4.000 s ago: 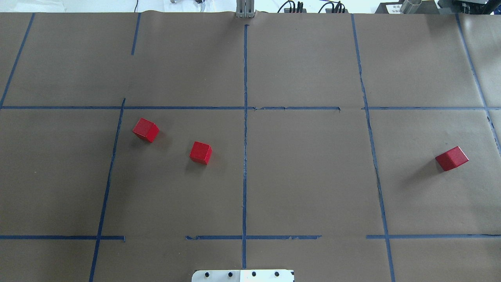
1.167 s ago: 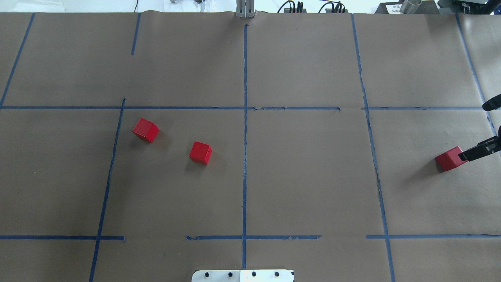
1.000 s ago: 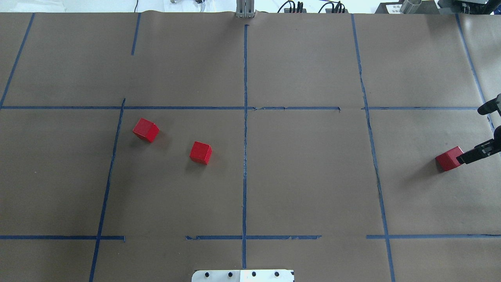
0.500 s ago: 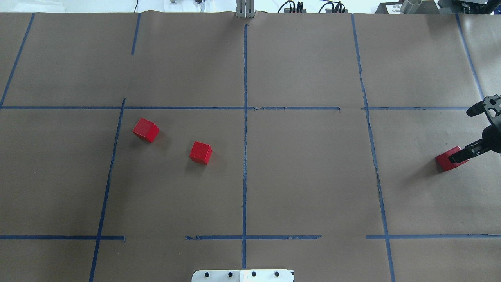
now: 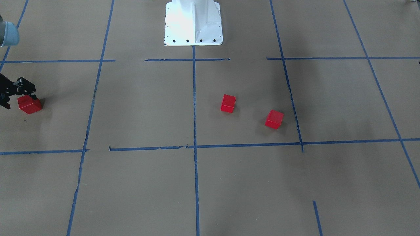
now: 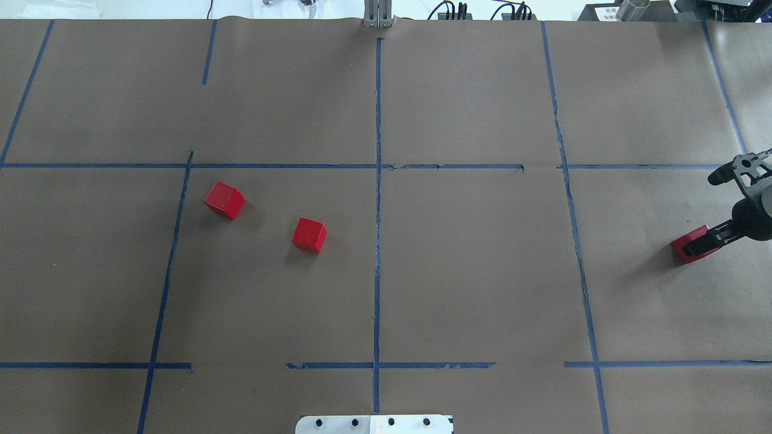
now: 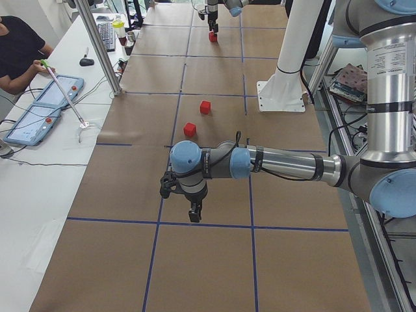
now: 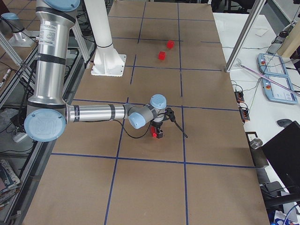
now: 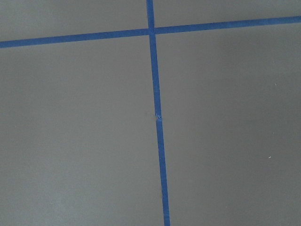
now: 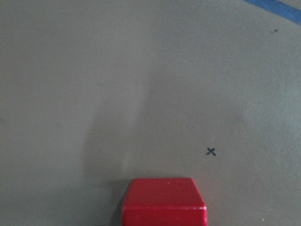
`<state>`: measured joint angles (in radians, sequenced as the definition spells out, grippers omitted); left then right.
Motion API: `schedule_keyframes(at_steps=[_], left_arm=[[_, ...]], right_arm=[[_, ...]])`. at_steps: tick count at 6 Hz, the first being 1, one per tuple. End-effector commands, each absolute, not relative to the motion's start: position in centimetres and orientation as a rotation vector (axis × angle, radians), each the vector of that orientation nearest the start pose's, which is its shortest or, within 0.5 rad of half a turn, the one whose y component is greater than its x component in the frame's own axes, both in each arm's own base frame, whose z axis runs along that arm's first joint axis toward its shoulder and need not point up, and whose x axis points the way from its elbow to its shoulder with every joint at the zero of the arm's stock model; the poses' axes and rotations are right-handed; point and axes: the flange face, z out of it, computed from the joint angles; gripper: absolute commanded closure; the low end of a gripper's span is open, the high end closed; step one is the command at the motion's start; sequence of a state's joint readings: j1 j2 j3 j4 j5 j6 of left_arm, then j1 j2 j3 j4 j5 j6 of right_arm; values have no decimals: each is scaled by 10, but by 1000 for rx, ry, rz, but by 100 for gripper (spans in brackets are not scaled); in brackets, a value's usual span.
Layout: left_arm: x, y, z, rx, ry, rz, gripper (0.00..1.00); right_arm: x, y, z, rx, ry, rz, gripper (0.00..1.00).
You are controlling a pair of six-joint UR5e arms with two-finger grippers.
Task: Form red blocks into L shape at center
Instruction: 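Lower the right gripper onto the lone red cube and grasp it, then carry the red cube with the right gripper toward the table center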
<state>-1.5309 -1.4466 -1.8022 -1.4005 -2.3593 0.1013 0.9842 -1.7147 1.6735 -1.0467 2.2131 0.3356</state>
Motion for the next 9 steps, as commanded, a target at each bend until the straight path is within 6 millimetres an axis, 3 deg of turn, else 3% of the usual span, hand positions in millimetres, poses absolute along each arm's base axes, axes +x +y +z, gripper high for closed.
schedule_keyframes(at_steps=[1, 2, 3, 4, 5, 6, 8, 9], left_arm=[[-45, -434, 619, -37, 790, 108, 0], [-45, -434, 620, -38, 790, 108, 0], [-45, -434, 620, -38, 789, 108, 0], [-45, -435, 617, -33, 788, 110, 0], [-45, -435, 616, -31, 788, 111, 0], [-45, -435, 615, -30, 788, 111, 0], [-45, -435, 618, -36, 788, 110, 0], [-45, -435, 623, -45, 790, 107, 0]], right_arm=[[-202, -419, 624, 131, -777, -414, 16], [-202, -420, 621, 139, -777, -416, 64], [-202, -420, 620, 140, -777, -415, 94], [-201, -421, 592, 180, -803, -427, 100], [-209, -417, 549, 219, -842, -413, 100], [-248, -397, 488, 158, -927, -277, 100], [-350, -391, 399, 54, -1014, -145, 100], [-402, -397, 334, 20, -983, -116, 100]])
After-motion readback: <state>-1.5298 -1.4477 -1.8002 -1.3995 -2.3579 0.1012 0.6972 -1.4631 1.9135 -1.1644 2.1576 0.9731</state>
